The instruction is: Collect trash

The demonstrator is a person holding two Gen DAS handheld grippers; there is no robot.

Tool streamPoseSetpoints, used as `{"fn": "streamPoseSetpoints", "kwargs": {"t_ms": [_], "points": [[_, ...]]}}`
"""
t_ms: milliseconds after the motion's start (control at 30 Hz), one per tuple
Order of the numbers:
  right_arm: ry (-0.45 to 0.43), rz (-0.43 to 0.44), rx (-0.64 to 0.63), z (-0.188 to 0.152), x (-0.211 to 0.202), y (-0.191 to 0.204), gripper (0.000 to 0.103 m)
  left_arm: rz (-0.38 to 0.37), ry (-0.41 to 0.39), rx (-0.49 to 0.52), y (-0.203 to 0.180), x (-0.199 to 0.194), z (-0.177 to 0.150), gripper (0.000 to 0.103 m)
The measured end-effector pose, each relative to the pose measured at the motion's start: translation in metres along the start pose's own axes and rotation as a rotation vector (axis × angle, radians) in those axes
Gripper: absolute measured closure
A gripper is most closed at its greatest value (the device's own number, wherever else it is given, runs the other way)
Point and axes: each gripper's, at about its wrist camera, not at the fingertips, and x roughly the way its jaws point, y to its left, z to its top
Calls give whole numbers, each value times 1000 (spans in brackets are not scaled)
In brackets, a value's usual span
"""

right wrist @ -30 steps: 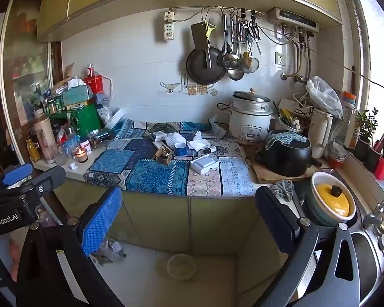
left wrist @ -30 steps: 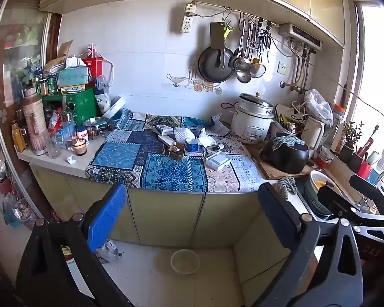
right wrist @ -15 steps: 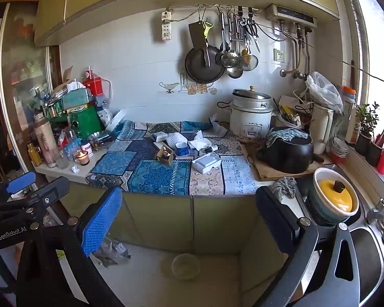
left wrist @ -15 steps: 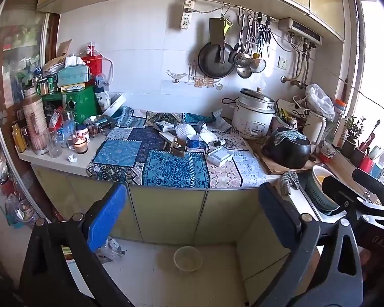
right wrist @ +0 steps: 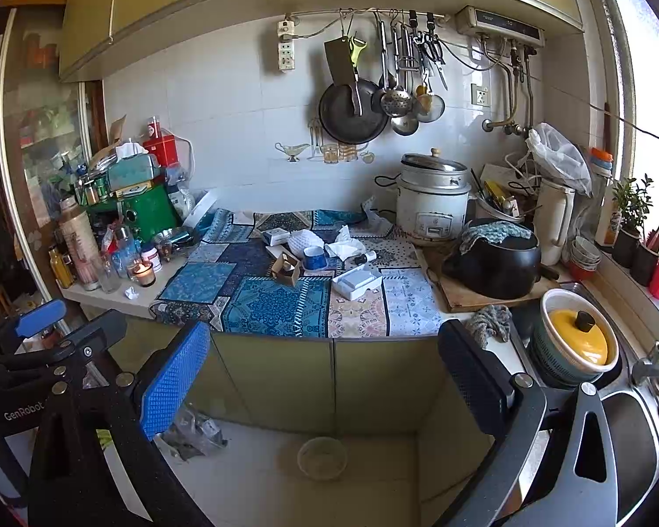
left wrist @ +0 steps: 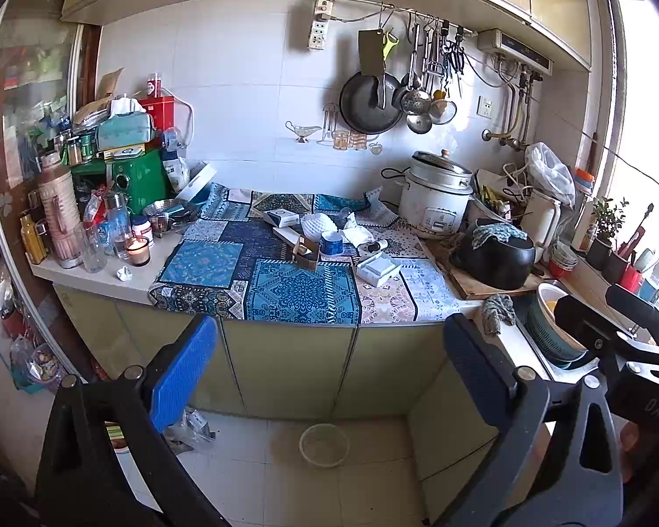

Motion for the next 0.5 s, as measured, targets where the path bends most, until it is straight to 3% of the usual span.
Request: {"fn": "streamPoseSetpoints", "kwargs": {"t_ms": [500], "points": [[-8, 3, 4, 4, 0, -1, 0, 1, -8, 7, 1, 1, -3, 0]]}}
